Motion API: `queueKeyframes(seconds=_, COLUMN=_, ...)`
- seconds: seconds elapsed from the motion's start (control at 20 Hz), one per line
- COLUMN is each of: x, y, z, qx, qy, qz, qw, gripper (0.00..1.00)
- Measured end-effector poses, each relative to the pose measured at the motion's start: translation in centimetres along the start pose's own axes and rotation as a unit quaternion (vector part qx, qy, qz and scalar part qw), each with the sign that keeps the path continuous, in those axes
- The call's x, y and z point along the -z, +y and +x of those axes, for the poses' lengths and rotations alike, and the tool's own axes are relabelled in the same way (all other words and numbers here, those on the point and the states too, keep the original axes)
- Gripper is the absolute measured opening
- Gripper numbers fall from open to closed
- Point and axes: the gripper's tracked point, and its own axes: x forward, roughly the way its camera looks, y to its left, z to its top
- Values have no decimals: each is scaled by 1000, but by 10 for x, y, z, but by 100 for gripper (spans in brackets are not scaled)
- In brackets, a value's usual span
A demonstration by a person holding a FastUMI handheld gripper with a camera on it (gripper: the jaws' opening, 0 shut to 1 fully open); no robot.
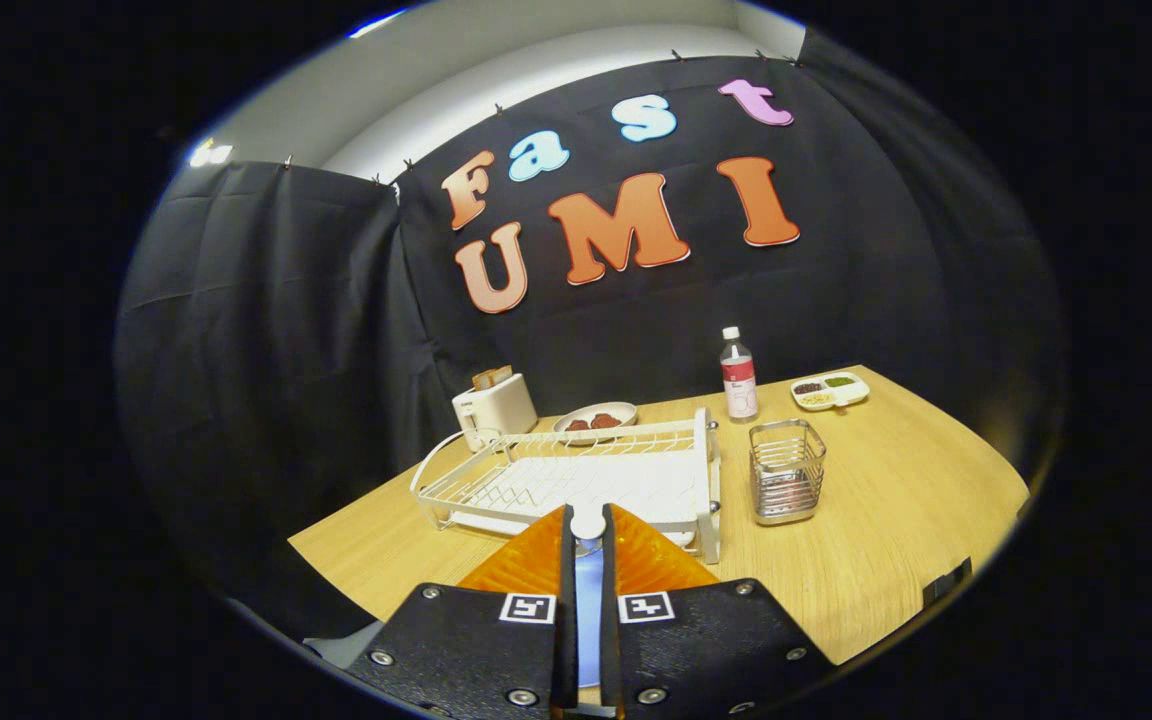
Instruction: Take the plate from the dish rack, then take the spoon from the basket and place it into the plate.
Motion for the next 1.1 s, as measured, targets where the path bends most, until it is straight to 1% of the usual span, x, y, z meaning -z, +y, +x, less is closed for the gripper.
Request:
queueKeyframes(seconds=0.15, x=23, y=-1, z=4, qx=-13, qy=23, qz=17, qw=1000, gripper=8)
queueKeyframes(seconds=0.35, x=51, y=-11, z=9, qx=-11, qy=51, qz=34, qw=998, gripper=8)
queueKeyframes(seconds=0.45, x=53, y=-8, z=8, qx=-22, qy=46, qz=42, qw=998, gripper=9)
queueKeyframes(seconds=0.65, x=60, y=-10, z=8, qx=-28, qy=49, qz=55, qw=997, gripper=9)
queueKeyframes(seconds=0.75, x=69, y=-11, z=8, qx=-28, qy=66, qz=57, qw=996, gripper=11)
queueKeyframes(seconds=0.9, x=70, y=-15, z=9, qx=-16, qy=65, qz=42, qw=997, gripper=16)
queueKeyframes(seconds=0.95, x=70, y=-14, z=9, qx=-18, qy=65, qz=40, qw=997, gripper=16)
queueKeyframes(seconds=1.05, x=63, y=-14, z=7, qx=-18, qy=57, qz=38, qw=997, gripper=20)
queueKeyframes(seconds=1.1, x=56, y=-14, z=8, qx=-17, qy=49, qz=38, qw=998, gripper=23)
